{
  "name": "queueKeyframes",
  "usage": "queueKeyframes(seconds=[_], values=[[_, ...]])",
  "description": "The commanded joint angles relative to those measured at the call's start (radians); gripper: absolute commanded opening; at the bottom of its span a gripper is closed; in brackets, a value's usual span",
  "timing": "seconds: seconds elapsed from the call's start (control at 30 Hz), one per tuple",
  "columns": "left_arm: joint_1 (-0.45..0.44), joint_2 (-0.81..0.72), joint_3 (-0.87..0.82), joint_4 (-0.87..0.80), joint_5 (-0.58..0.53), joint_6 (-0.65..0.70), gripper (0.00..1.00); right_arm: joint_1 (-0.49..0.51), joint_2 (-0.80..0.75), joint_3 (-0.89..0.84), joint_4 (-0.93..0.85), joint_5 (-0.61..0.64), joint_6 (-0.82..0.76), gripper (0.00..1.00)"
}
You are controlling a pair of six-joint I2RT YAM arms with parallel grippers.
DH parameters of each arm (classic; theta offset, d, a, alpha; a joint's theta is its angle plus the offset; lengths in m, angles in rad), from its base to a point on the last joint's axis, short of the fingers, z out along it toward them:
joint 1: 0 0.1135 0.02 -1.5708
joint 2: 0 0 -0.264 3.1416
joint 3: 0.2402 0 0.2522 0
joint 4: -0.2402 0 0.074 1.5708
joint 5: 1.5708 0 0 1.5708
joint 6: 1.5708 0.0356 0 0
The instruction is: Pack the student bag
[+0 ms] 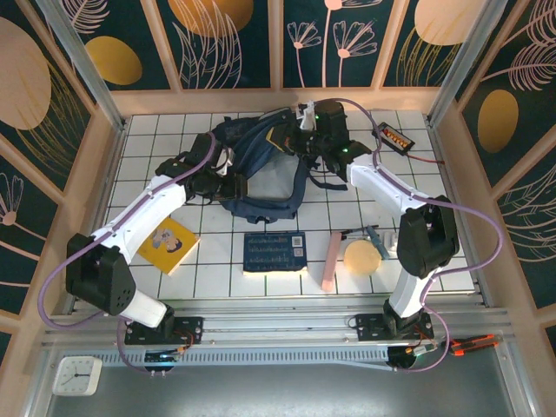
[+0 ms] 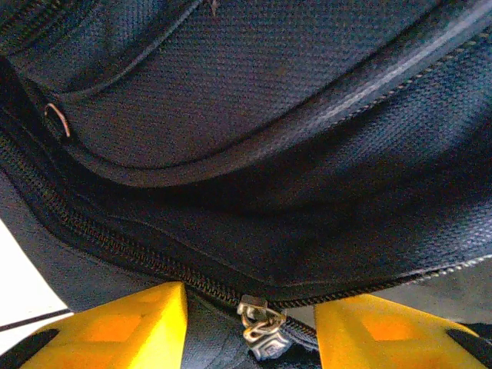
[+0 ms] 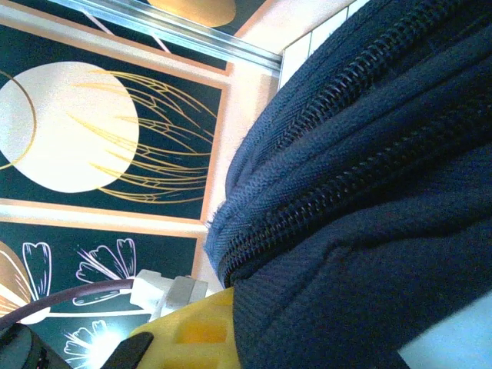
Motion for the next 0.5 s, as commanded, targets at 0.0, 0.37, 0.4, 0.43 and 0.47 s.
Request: queueKeyframes(seconds=[0.0,0.37,0.4,0.43,0.47], values=[[-0.01,0.003,0.0,-0.011,-0.035,-0.029,0.45,0.015,-0.008,0.076,0.121,-0.004,0.037,0.0],[-0.043,-0.045,-0.122,0.087,-0.098,-0.075,0.29,0.027,0.043,0.189,0.12,0.034,0.118,0.0],[-0.043,-0.045,-0.125,0.085,-0.103,-0.074,0.28,0.029,0.046,0.197,0.116,0.033,0.119,0.0],[-0.043,-0.046,-0.13,0.085,-0.109,-0.074,0.25,0.029,0.05,0.205,0.118,0.033,0.122,0.0],[-0.043,-0.047,-0.132,0.085,-0.112,-0.075,0.2,0.029,0.052,0.208,0.119,0.035,0.124,0.0]])
